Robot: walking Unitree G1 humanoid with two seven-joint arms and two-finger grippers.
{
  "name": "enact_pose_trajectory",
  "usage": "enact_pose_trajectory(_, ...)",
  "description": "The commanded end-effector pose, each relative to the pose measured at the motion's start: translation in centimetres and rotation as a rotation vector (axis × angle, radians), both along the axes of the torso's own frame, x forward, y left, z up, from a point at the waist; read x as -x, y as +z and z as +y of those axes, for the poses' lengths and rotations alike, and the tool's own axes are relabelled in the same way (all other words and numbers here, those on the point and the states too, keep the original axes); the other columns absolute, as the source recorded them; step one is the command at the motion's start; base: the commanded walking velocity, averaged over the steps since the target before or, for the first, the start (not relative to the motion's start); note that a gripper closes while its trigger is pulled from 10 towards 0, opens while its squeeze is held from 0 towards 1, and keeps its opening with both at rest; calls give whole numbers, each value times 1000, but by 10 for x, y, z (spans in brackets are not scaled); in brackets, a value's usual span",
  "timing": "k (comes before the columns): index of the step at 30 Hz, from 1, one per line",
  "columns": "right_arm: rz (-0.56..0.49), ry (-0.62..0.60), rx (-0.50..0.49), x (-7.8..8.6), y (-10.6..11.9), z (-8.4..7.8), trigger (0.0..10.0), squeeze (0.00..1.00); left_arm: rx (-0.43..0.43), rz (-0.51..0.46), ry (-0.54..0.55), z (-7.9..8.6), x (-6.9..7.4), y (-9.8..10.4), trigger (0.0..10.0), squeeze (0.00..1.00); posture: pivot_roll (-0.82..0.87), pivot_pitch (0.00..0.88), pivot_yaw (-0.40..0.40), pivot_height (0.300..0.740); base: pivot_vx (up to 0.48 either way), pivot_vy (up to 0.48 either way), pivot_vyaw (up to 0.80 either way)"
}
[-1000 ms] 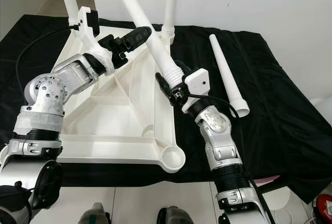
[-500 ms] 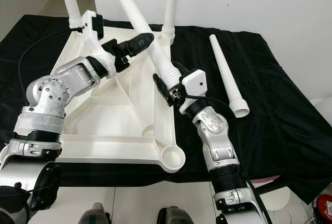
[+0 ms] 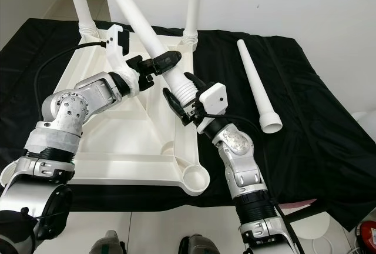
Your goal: Building children table
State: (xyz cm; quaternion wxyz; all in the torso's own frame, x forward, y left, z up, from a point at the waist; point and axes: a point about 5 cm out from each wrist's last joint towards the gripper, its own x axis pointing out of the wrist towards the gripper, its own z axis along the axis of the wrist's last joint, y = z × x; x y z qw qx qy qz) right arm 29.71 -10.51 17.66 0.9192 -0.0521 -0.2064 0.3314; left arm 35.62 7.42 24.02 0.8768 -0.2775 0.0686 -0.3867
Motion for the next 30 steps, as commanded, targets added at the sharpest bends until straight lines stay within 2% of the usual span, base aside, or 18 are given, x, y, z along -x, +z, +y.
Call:
enact_pose_trajectory(1, -26, 15, 1, 4, 2, 1, 10000, 0, 86, -126, -183, -2, 3, 17, 10000, 0, 59, 0, -20, 740, 0, 0, 0)
enact_pose_trajectory(2, -18, 17, 6, 5, 0, 1, 10000, 0, 98, -115, -152, 3, -2, 22, 10000, 0, 59, 0, -19, 740, 0, 0, 0)
enact_pose_trajectory(10, -2, 22, 16, 8, -5, 1, 10000, 0, 128, -93, -87, 17, -15, 34, 10000, 0, 59, 0, -12, 740, 0, 0, 0)
enact_pose_trajectory(11, 8, 20, 25, 11, -8, 0, 10000, 0, 139, -90, -37, 29, -25, 44, 10000, 0, 55, 0, -6, 740, 0, 0, 0)
enact_pose_trajectory(12, 10, 20, 27, 11, -9, 0, 10000, 0, 143, -86, -24, 32, -27, 46, 10000, 0, 55, 0, -6, 740, 0, 0, 0)
enact_pose_trajectory(14, 10, 20, 27, 11, -9, 0, 10000, 0, 143, -86, -24, 32, -27, 46, 10000, 0, 55, 0, -6, 740, 0, 0, 0)
enact_pose_trajectory(15, 14, 21, 28, 12, -10, 0, 10000, 0, 147, -82, -18, 32, -28, 47, 8314, 0, 53, 0, -5, 740, 0, 0, 0)
enact_pose_trajectory(16, 15, 22, 30, 12, -10, 0, 10000, 0, 149, -76, -17, 32, -30, 46, 4667, 0, 52, 0, -4, 740, 0, 0, 0)
enact_pose_trajectory(17, 16, 22, 31, 12, -10, 0, 10000, 0, 149, -73, -17, 31, -30, 46, 4667, 0, 52, 0, -4, 740, 0, 0, 0)
enact_pose_trajectory(18, 18, 21, 31, 12, -10, -1, 10000, 0, 161, -65, -13, 31, -31, 45, 902, 0, 50, 0, -6, 740, 0, 0, 0)
enact_pose_trajectory(19, 19, 20, 31, 12, -10, -2, 10000, 0, 172, -55, -10, 31, -32, 44, 0, 0, 50, 0, -6, 740, 0, 0, 0)
enact_pose_trajectory(30, 19, 38, 46, 12, -9, 1, 10000, 0, 202, -40, -12, 31, -34, 44, 0, 0, 52, 0, -12, 740, 0, 0, 0)
